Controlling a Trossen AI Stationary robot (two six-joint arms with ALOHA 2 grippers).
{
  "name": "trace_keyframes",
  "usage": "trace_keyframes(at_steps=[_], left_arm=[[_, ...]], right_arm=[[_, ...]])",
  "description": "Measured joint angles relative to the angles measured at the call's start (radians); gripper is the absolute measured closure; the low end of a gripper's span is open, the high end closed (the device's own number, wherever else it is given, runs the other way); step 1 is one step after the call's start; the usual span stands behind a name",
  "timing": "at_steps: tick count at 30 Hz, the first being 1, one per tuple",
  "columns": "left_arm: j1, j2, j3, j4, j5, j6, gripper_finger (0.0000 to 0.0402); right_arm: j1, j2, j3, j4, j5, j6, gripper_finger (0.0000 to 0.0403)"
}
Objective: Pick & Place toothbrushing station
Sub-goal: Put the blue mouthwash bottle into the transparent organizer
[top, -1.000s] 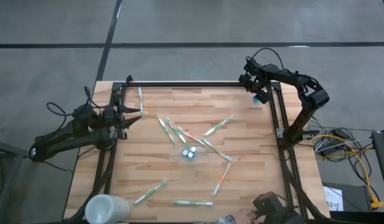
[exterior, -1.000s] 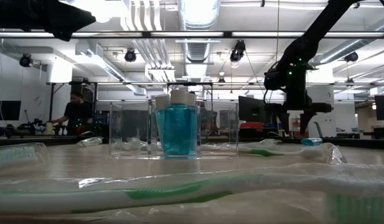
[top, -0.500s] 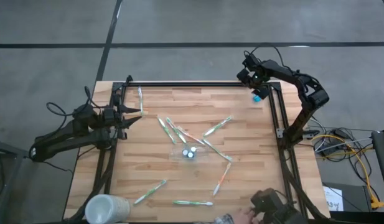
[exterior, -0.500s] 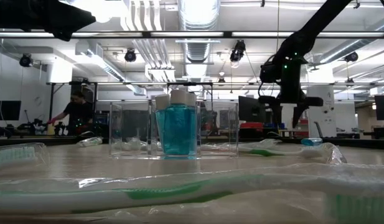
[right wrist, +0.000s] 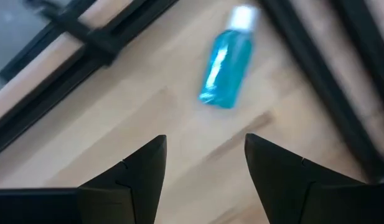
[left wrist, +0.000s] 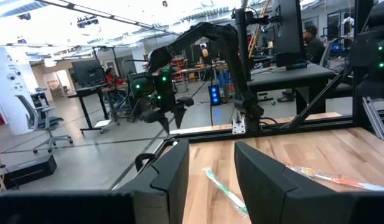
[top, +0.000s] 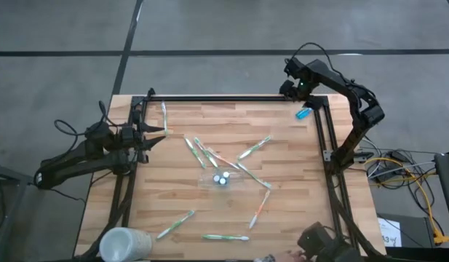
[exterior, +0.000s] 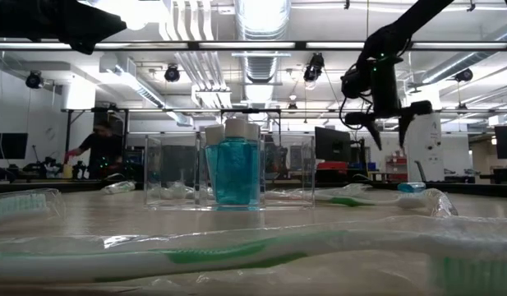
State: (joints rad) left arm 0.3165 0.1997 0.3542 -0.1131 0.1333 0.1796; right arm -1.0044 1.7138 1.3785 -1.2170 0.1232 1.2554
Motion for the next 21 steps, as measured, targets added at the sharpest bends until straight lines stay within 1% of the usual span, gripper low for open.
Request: trace_keyframes(at_steps=[2, 5, 9, 13, 17, 21], left_arm=[[0.000, 0.000, 0.000, 0.000, 0.000, 0.000, 0.0268], [0.000, 0.000, 0.000, 0.000, 0.000, 0.000, 0.0268], [0.000, 0.000, 0.000, 0.000, 0.000, 0.000, 0.0268], [0.000, 0.000, 0.000, 0.000, 0.000, 0.000, 0.0268], [0.000, 0.000, 0.000, 0.000, 0.000, 0.000, 0.0268], [0.000, 0.000, 0.000, 0.000, 0.000, 0.000, 0.0268]], right_arm=[[0.007, 0.000, 0.002, -0.046, 0.039, 0.041, 0.0188], [0.018, 0.000, -0.011, -0.072, 0.063, 0.132, 0.0188], [0.025, 0.000, -0.054, -0.049, 0.089, 0.260, 0.0188], [0.025, 0.002, -0.104, -0.044, 0.089, 0.322, 0.0188], [0.025, 0.003, -0.149, 0.008, 0.089, 0.417, 0.0188], [0.025, 0.003, -0.181, 0.048, 0.101, 0.438, 0.0188]])
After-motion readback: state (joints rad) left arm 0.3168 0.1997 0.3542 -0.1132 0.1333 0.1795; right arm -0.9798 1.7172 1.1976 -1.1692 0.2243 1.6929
